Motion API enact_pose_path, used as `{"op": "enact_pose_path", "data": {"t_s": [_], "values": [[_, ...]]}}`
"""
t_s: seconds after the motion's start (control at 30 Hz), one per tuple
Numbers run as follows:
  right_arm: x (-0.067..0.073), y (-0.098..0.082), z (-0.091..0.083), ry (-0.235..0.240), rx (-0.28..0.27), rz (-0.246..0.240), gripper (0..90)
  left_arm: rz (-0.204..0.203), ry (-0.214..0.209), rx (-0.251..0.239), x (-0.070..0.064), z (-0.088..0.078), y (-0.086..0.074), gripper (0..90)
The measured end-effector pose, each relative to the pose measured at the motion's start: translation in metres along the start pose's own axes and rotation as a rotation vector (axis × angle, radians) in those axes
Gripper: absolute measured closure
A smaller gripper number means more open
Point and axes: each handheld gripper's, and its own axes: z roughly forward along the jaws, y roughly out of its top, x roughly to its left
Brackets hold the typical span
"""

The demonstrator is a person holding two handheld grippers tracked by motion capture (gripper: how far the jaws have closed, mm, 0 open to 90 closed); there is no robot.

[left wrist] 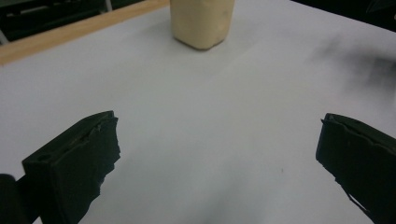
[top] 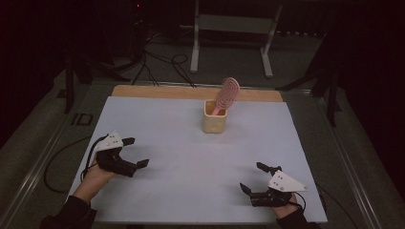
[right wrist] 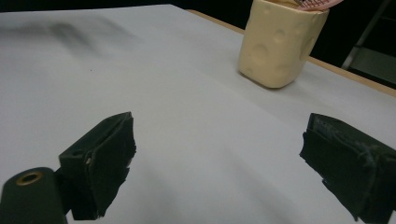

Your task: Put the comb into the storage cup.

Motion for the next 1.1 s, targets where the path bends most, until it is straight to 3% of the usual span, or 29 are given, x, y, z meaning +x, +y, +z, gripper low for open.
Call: {"op": "enact_pose_path", "data": {"t_s": [0.5,0.63,0.83,1.0,1.1], "values": [[0.001,0.0,0.001,-0.001,0.005,-0.004,9.3,-0.037,0.014,0.04,-0.016,-0.009,-0.051,0.0],[0.001,0.0,0.001,0.0,0.007,0.003,9.3,-0.031,0.022,0.049,-0.02,-0.011,-0.056,0.0],[0.001,0.0,0.001,-0.001,0.008,-0.003,9.3,-0.04,0.053,0.056,-0.025,-0.015,-0.067,0.0],[0.001,-0.001,0.001,-0.001,0.011,-0.001,9.3,-0.024,0.092,0.069,-0.032,-0.018,-0.073,0.0],[0.002,-0.001,0.002,-0.002,0.014,-0.001,9.3,-0.045,0.094,0.056,-0.033,-0.02,-0.075,0.0]]}}
